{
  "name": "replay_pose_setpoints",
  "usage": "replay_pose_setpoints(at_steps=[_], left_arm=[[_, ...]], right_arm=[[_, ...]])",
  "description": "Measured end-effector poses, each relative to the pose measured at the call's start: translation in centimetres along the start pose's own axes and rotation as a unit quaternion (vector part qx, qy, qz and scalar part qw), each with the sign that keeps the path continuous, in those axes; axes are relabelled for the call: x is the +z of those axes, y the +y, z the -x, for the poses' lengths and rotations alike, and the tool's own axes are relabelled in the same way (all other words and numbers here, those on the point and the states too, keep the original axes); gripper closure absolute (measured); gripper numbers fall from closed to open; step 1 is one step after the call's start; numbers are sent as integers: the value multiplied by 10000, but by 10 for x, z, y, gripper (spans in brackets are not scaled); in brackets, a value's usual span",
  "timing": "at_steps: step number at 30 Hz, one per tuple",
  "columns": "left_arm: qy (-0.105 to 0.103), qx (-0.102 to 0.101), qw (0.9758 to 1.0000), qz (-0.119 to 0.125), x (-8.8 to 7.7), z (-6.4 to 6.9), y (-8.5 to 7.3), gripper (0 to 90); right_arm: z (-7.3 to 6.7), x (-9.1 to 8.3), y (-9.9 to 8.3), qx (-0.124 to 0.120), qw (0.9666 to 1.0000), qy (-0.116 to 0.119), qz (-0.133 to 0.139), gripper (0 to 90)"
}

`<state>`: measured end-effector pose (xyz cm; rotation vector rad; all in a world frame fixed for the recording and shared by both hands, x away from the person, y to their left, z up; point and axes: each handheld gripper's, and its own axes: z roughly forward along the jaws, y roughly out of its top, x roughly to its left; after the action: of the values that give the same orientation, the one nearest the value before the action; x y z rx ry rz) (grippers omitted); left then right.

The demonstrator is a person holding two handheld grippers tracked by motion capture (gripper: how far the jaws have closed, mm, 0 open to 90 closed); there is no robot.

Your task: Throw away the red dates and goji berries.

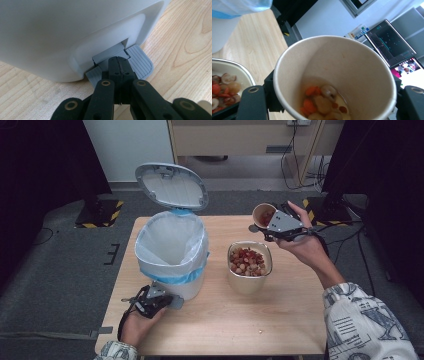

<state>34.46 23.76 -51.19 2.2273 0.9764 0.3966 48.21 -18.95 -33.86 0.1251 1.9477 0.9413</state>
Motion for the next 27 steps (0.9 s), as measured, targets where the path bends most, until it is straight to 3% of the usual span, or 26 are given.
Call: replay_pose_setpoints(at_steps=[4, 9, 27], left_arm=[[-1, 2, 10000, 0, 0, 0, 0, 899], [-12, -7, 10000, 7, 0, 0, 0, 899], [-9, -11, 10000, 10, 0, 0, 0, 899]], right_arm=[[-1, 0, 0, 26, 10000, -21, 21, 279], [-8, -2, 4, -178, 9998, 32, 6, 279], [-16, -8, 1, -479, 9987, -33, -163, 276]])
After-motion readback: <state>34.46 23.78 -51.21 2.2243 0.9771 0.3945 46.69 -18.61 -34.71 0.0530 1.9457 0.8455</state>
